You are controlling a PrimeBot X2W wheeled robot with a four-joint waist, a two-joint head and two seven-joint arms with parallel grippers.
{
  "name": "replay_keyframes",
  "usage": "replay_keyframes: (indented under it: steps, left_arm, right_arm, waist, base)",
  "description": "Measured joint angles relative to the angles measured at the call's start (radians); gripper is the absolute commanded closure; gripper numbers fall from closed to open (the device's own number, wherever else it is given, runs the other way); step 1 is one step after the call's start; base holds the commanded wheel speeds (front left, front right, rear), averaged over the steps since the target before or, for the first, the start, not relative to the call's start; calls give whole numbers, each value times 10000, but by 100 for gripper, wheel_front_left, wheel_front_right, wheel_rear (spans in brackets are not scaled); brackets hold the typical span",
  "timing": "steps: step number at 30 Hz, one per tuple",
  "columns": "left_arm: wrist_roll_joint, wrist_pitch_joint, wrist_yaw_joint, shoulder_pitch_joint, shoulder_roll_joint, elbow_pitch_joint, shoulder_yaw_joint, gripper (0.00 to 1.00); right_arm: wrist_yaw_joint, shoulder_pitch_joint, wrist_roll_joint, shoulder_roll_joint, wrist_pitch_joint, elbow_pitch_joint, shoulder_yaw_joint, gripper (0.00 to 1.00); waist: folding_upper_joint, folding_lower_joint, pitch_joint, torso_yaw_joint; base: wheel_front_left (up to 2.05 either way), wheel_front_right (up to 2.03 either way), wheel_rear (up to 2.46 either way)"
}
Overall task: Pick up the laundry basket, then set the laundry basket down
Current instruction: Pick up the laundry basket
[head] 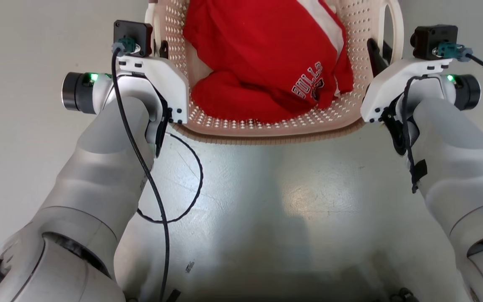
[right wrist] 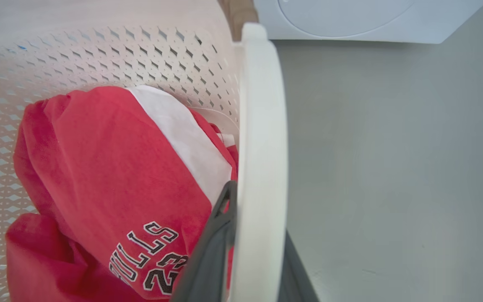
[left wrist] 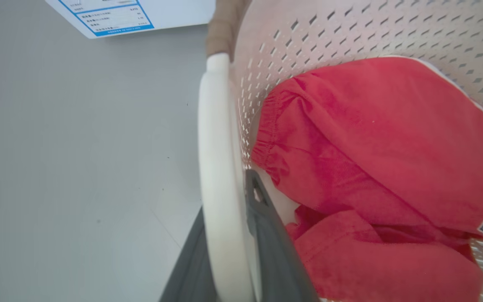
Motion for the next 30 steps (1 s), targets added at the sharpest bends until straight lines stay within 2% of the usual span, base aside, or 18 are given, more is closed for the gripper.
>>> replay_keyframes:
  steps: [15,30]
  left_arm:
    - [-194,464,2,1130,65,155,-489,100]
    - [-408,1170,-178,2768,92,205,-861,100]
  right_arm:
    - [-19,1357,2313,-46,1463,-671,1881,100]
    - [-92,2834,3749,-36,2508,-750,3707,100]
  waist:
    - [0,0,-1720,-453]
    - [0,0,-4119,-1038]
  base:
    - [0,0,0]
    - [0,0,0]
